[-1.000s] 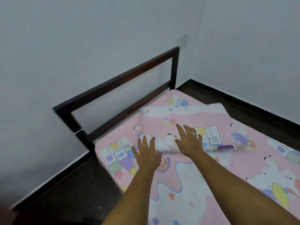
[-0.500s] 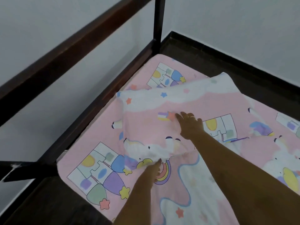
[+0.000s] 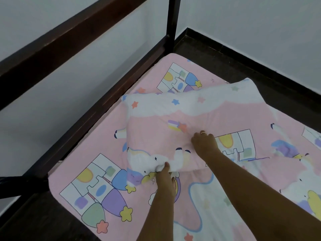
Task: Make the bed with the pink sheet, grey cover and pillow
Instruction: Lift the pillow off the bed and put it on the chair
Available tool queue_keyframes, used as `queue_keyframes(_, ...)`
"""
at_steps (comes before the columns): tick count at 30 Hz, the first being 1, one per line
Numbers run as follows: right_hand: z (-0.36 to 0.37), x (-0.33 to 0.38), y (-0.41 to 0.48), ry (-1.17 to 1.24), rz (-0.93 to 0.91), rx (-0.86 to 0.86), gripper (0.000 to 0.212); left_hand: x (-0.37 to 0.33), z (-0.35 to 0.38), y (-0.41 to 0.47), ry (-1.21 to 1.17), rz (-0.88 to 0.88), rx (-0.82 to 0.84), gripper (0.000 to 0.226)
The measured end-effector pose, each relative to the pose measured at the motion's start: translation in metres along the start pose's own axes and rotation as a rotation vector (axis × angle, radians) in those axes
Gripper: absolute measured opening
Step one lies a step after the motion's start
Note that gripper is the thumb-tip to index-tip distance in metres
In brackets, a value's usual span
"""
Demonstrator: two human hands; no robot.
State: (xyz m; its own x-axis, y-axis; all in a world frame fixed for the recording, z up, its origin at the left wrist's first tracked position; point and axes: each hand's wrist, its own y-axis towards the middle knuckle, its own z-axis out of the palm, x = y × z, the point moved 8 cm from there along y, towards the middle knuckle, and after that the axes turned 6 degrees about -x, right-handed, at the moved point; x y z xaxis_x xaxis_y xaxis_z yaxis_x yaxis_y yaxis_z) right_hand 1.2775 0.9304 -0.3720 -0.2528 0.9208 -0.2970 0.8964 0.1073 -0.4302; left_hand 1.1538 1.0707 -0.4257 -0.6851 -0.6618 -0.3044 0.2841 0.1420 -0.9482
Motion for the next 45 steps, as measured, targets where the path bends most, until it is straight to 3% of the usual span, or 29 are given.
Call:
queue_keyframes(3,-0.029,0.016,-0.004,0.036,-0.113,0.001,0.034,-0.029,-0.016,-0.004,-0.062,0.1,-0.051,0.025)
queue_keyframes(8,-0.099,0.073,-0.021,0.246,-0.257,0.065,0.033,-0.109,-0.064,-0.013,-0.365,0.261,-0.235,0.033)
queue_keyframes(12,-0.127,0.136,-0.042,0.463,-0.396,0.145,0.031,-0.167,-0.119,-0.016,-0.506,0.35,-0.335,0.013)
queue_keyframes(14,-0.129,0.163,-0.049,0.529,-0.447,0.162,0.025,-0.184,-0.143,-0.011,-0.507,0.396,-0.352,0.013)
queue_keyframes(17,-0.113,0.194,-0.049,0.64,-0.468,0.166,0.02,-0.181,-0.159,-0.003,-0.352,0.362,-0.35,0.035)
queue_keyframes(20,-0.095,0.19,-0.03,0.85,-0.36,0.09,0.022,-0.154,-0.163,0.01,-0.125,0.318,-0.344,0.055)
queue_keyframes(26,-0.047,0.1,0.031,0.69,-0.037,0.033,0.063,-0.085,-0.158,0.035,0.075,0.207,-0.308,0.076)
queue_keyframes(30,-0.005,0.038,0.051,0.583,0.24,0.15,0.09,-0.086,-0.162,0.044,0.082,0.176,-0.34,0.075)
queue_keyframes(33,0.023,0.03,0.051,0.806,0.315,0.285,0.109,-0.085,-0.163,0.05,0.088,0.142,-0.353,0.074)
queue_keyframes(38,0.014,0.043,0.029,0.989,0.301,0.224,0.086,-0.077,-0.168,0.043,0.002,0.132,-0.321,0.057)
queue_keyframes(45,-0.027,0.035,-0.026,1.211,0.289,0.11,0.059,-0.066,-0.183,-0.007,-0.181,0.17,-0.227,0.069)
